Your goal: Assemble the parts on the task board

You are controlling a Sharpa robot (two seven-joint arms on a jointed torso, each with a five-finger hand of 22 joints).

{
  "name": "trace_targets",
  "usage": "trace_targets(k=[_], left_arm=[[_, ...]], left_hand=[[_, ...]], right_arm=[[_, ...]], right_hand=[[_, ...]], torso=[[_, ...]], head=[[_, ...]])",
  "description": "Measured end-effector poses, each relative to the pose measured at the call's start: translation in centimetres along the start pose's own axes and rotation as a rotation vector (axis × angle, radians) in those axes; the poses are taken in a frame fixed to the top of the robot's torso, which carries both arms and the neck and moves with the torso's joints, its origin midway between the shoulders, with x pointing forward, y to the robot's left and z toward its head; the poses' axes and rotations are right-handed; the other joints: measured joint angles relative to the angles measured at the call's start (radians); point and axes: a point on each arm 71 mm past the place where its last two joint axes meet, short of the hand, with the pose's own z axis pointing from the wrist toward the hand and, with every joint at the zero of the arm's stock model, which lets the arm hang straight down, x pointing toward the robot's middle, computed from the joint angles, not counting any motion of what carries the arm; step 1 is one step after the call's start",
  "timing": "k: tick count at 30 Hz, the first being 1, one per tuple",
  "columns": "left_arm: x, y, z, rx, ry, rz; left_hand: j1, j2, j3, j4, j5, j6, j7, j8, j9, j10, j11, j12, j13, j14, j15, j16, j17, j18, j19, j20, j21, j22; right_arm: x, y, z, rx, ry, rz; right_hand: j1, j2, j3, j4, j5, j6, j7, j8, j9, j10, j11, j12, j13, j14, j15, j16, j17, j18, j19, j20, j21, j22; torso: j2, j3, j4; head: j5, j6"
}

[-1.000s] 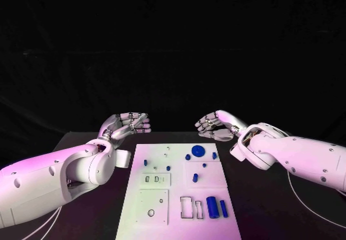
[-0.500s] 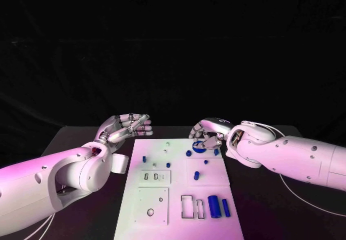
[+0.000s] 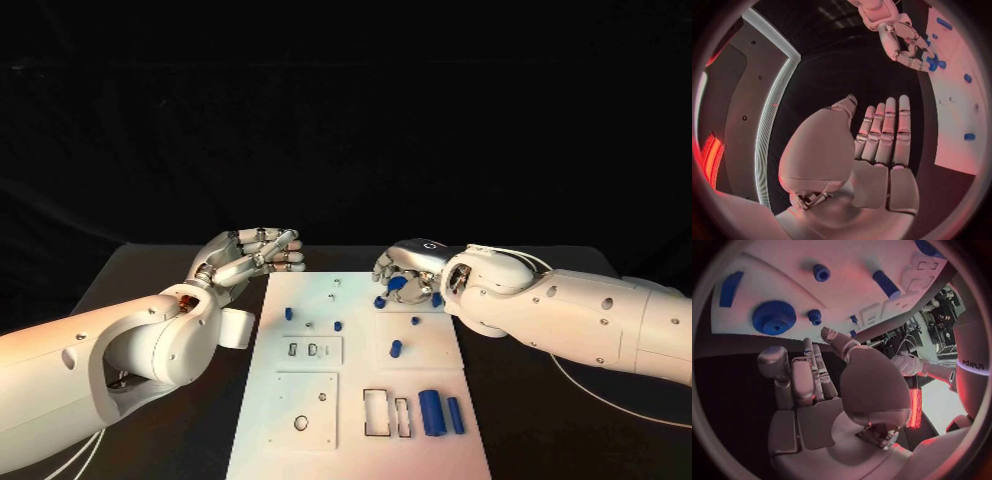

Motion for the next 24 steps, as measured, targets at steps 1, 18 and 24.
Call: trace_targets(k=[1,18,24], left_arm=[[0.0,0.0,0.0,0.0,0.0,0.0],[-0.2,-0.4,0.0,0.0,0.006,0.001],[-0.2,-0.5,-0.1,-0.002,0.009,0.0]], left_hand=[[0.0,0.0,0.0,0.0,0.0,0.0,0.0,0.0,0.0,0.0,0.0,0.0,0.0,0.0,0.0,0.0,0.0,0.0,0.002,-0.002,0.0,0.0],[-0.004,-0.004,0.0,0.0,0.0,0.0,0.0,0.0,0.0,0.0,0.0,0.0,0.0,0.0,0.0,0.0,0.003,-0.002,0.002,-0.002,0.0,0.0],[-0.004,-0.004,0.0,0.0,0.0,0.0,0.0,0.0,0.0,0.0,0.0,-0.005,0.0,0.0,0.0,0.0,0.003,-0.002,0.002,-0.002,0.0,0.0]], right_arm=[[0.1,0.0,0.0,0.001,0.005,-0.004],[1.1,0.5,0.5,0.014,0.073,-0.056],[1.5,0.6,0.7,0.016,0.083,-0.06]], right_hand=[[-0.004,-0.004,-0.003,0.003,0.0,0.0,0.0,0.0,0.001,-0.006,0.001,0.0,0.0,0.0,0.0,0.005,0.003,0.0,0.003,0.0,0.01,0.013],[-0.008,-0.008,-0.009,0.014,0.0,-0.004,-0.004,0.0,0.01,-0.028,-0.001,0.0,0.004,0.003,0.004,0.03,0.025,0.0,0.003,0.0,0.033,0.048],[0.0,0.0,-0.004,0.019,0.0,0.007,-0.007,0.0,0.014,-0.028,-0.001,0.005,0.005,0.003,0.004,0.039,0.034,0.0,0.007,0.004,0.045,0.067]], torso=[[0.001,-0.0001,0.0002],[0.011,0.0,0.0015],[0.013,0.0012,0.0017]], head=[[0.0,-0.001],[0.006,-0.01],[0.007,-0.012]])
